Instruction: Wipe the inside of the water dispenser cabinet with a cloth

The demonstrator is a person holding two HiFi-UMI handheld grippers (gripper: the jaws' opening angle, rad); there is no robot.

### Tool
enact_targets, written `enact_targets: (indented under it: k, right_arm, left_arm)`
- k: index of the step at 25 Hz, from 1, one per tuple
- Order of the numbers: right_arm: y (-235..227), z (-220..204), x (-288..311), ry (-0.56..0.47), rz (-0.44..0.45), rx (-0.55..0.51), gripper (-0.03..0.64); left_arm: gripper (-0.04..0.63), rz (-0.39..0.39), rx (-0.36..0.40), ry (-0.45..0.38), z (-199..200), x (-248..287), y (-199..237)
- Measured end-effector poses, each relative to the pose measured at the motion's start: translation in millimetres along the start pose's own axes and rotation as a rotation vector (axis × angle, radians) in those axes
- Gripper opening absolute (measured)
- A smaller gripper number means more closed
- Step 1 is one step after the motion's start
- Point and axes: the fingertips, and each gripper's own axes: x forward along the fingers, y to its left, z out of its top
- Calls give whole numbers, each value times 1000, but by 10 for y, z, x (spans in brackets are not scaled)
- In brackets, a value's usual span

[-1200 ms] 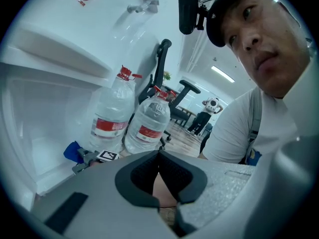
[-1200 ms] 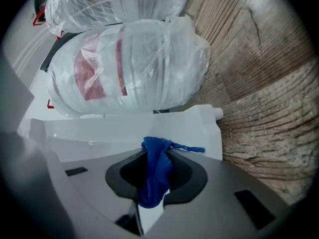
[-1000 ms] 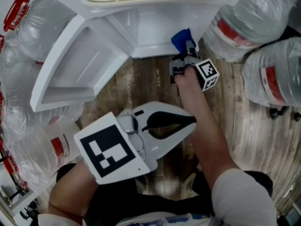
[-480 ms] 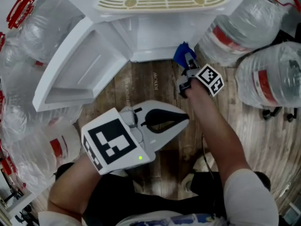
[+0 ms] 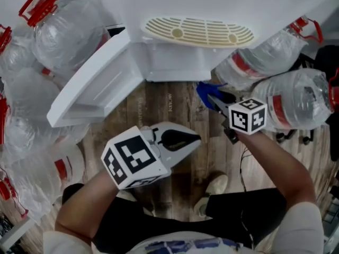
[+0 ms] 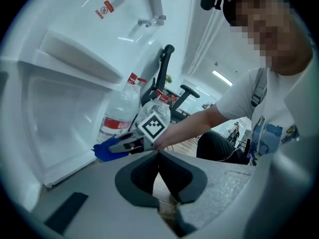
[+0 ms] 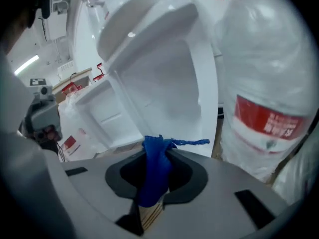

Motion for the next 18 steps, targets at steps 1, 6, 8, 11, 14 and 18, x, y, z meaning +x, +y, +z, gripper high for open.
enact_targets:
  k: [1, 6, 8, 11, 14, 18]
  right_arm:
    - [118, 69, -107, 7, 5, -17, 69]
    - [655, 292, -558, 16, 25, -45, 69]
    - [773, 302, -665, -6, 27, -23, 71]
    - [789, 219, -659, -12, 25, -35, 71]
    - [881, 279, -585, 15, 61, -203, 71]
    - [876, 319, -555, 28, 59, -218, 71]
  left_arm:
    - [-3, 2, -1, 1, 6, -25, 7]
    - [-5, -6, -15, 21, -20, -177, 11]
    - [-3, 3, -17, 25, -51, -217, 56]
    - [-5, 24, -14, 49, -101, -237, 150]
    - [-5, 70, -16, 91, -188, -265, 285]
    - [-3, 93, -32, 99, -248, -251, 334]
